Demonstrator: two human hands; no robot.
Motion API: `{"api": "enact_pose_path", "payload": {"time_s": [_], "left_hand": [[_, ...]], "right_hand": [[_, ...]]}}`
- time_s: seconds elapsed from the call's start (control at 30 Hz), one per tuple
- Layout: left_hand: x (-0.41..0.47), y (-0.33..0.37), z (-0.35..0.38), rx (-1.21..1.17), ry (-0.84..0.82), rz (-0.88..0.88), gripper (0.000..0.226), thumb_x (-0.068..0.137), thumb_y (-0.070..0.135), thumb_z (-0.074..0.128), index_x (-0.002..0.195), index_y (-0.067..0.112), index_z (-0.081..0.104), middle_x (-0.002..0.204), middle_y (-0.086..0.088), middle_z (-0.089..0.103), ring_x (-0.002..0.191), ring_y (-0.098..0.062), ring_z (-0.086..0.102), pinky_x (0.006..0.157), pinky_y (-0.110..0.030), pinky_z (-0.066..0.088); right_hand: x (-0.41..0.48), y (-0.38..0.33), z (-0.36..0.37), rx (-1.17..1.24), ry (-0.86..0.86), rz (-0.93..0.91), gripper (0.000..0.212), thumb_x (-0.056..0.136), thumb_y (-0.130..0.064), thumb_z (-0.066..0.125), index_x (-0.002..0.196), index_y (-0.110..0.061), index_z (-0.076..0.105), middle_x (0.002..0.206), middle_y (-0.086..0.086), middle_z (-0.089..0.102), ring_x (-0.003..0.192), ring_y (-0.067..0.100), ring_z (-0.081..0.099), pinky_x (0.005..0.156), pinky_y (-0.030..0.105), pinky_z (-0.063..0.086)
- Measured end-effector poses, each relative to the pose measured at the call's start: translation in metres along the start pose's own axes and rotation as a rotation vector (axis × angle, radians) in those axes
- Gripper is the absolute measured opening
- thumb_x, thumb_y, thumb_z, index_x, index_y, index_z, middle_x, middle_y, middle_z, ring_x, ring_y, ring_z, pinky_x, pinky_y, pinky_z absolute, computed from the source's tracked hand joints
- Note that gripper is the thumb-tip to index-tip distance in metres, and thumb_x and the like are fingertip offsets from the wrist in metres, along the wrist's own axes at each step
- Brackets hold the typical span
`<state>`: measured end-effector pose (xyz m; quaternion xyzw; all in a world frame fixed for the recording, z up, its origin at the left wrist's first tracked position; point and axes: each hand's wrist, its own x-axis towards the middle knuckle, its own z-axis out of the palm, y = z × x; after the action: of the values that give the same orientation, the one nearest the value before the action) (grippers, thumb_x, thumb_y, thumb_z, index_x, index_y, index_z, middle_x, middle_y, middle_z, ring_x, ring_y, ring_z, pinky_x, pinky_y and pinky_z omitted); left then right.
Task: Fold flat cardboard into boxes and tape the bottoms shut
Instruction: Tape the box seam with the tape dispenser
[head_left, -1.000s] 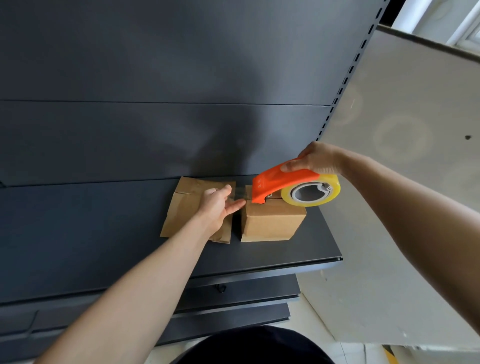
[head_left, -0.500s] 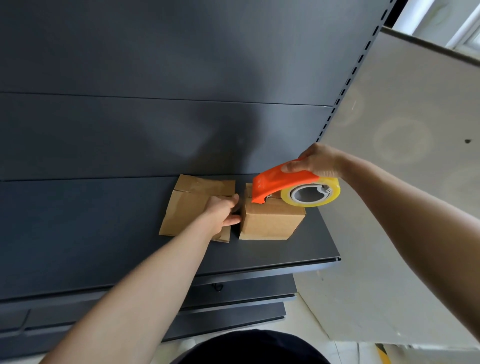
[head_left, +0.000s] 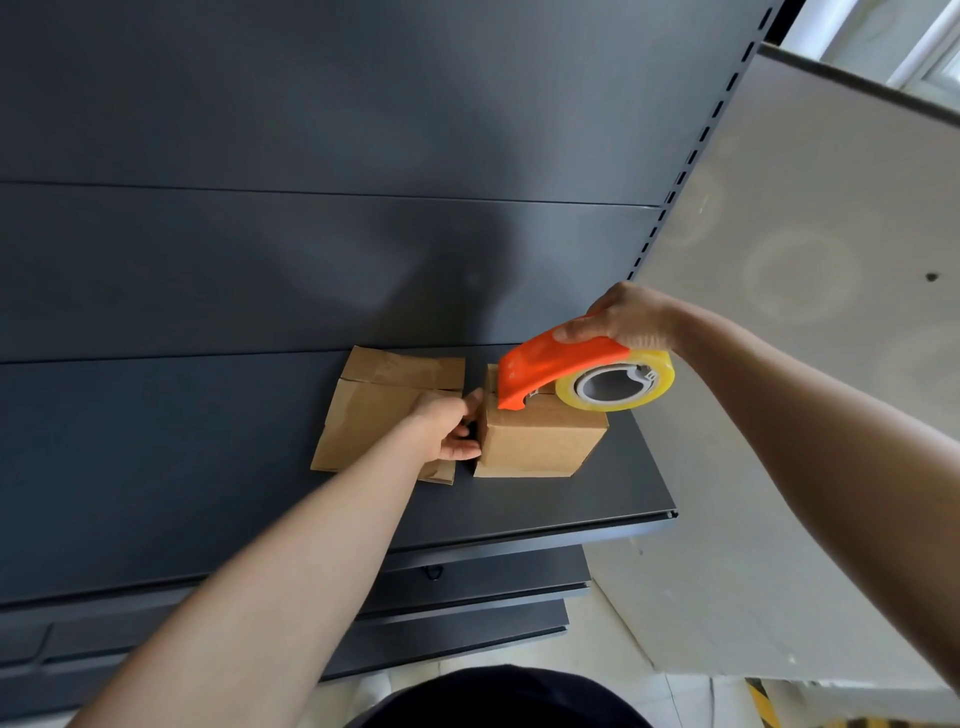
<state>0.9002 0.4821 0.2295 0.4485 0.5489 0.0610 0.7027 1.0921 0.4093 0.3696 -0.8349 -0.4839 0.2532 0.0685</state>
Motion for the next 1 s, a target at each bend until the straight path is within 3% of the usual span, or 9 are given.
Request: {"api": "enact_pose_path", "payload": {"time_s": [0.2, 0.33, 0.4, 0.47, 0.53, 0.63, 0.7, 0.77, 1.0], "left_hand": [[-0.004, -0.008, 0.000, 0.097, 0.040, -0.030, 0.044, 0.088, 0.043, 0.063, 0.107, 0.005, 0.053, 0.081, -0.012, 0.053, 0.067, -0.023, 0.060, 0.057, -0.032, 0.056], [0.000, -0.022, 0.005, 0.141, 0.127, 0.028, 0.044, 0.092, 0.026, 0.061, 0.127, 0.002, 0.050, 0.080, -0.009, 0.051, 0.062, -0.018, 0.056, 0.051, -0.027, 0.054], [-0.001, -0.016, 0.007, 0.114, 0.155, 0.198, 0.042, 0.093, 0.000, 0.052, 0.134, 0.006, 0.045, 0.101, -0.011, 0.056, 0.078, -0.019, 0.058, 0.063, -0.027, 0.054], [-0.007, -0.004, 0.008, 0.118, 0.085, 0.410, 0.059, 0.086, -0.013, 0.046, 0.138, 0.015, 0.042, 0.129, -0.008, 0.052, 0.108, -0.018, 0.052, 0.082, -0.027, 0.049], [-0.015, 0.005, 0.007, 0.118, -0.137, 0.512, 0.077, 0.075, -0.007, 0.049, 0.144, 0.024, 0.034, 0.139, -0.004, 0.044, 0.125, -0.016, 0.042, 0.097, -0.029, 0.041], [-0.016, 0.011, 0.004, 0.271, -0.385, 0.501, 0.090, 0.068, 0.016, 0.065, 0.146, 0.031, 0.023, 0.138, 0.000, 0.043, 0.127, -0.017, 0.039, 0.108, -0.033, 0.030], [-0.016, 0.015, 0.005, 0.391, -0.375, 0.486, 0.099, 0.072, 0.027, 0.078, 0.149, 0.034, 0.015, 0.148, 0.003, 0.032, 0.134, -0.018, 0.032, 0.112, -0.035, 0.024], [-0.015, 0.016, 0.007, 0.446, -0.321, 0.510, 0.098, 0.076, 0.021, 0.079, 0.149, 0.034, 0.015, 0.153, 0.006, 0.022, 0.138, -0.019, 0.026, 0.108, -0.032, 0.023], [-0.013, 0.021, 0.007, 0.555, -0.245, 0.529, 0.093, 0.075, 0.023, 0.080, 0.148, 0.030, 0.023, 0.155, 0.007, 0.021, 0.140, -0.021, 0.026, 0.114, -0.038, 0.025]], "right_hand": [[0.003, 0.001, 0.000, -0.010, -0.004, 0.003, 0.060, 0.074, -0.062, 0.066, 0.091, -0.005, 0.068, 0.084, 0.011, 0.065, 0.075, 0.023, 0.059, 0.074, 0.033, 0.047], [0.006, 0.002, 0.000, -0.015, 0.007, 0.024, 0.063, 0.072, -0.064, 0.066, 0.093, -0.005, 0.069, 0.088, 0.013, 0.066, 0.080, 0.025, 0.062, 0.080, 0.037, 0.049], [0.008, 0.002, 0.000, -0.008, 0.008, 0.028, 0.064, 0.072, -0.064, 0.066, 0.094, -0.005, 0.069, 0.088, 0.013, 0.066, 0.081, 0.026, 0.062, 0.082, 0.038, 0.050], [0.010, 0.002, 0.000, 0.002, 0.009, 0.025, 0.063, 0.072, -0.064, 0.066, 0.092, -0.004, 0.068, 0.086, 0.013, 0.065, 0.080, 0.026, 0.062, 0.080, 0.038, 0.050], [0.010, 0.002, -0.001, 0.009, 0.002, 0.024, 0.060, 0.072, -0.063, 0.066, 0.088, -0.004, 0.067, 0.081, 0.011, 0.062, 0.076, 0.025, 0.059, 0.076, 0.036, 0.047], [0.011, 0.004, -0.002, 0.006, 0.001, 0.026, 0.054, 0.074, -0.062, 0.066, 0.080, -0.008, 0.064, 0.076, 0.009, 0.059, 0.072, 0.023, 0.056, 0.072, 0.033, 0.044], [0.011, 0.005, -0.003, 0.001, 0.001, 0.022, 0.053, 0.074, -0.063, 0.065, 0.076, -0.010, 0.062, 0.075, 0.008, 0.059, 0.072, 0.023, 0.056, 0.072, 0.033, 0.044], [0.012, 0.006, -0.003, 0.007, -0.009, 0.016, 0.053, 0.074, -0.064, 0.065, 0.077, -0.010, 0.063, 0.076, 0.008, 0.060, 0.074, 0.024, 0.058, 0.075, 0.035, 0.046], [0.004, 0.015, -0.013, 0.017, -0.037, 0.013, 0.063, 0.074, -0.070, 0.059, 0.091, -0.010, 0.068, 0.091, 0.008, 0.065, 0.086, 0.024, 0.061, 0.081, 0.035, 0.046]]}}
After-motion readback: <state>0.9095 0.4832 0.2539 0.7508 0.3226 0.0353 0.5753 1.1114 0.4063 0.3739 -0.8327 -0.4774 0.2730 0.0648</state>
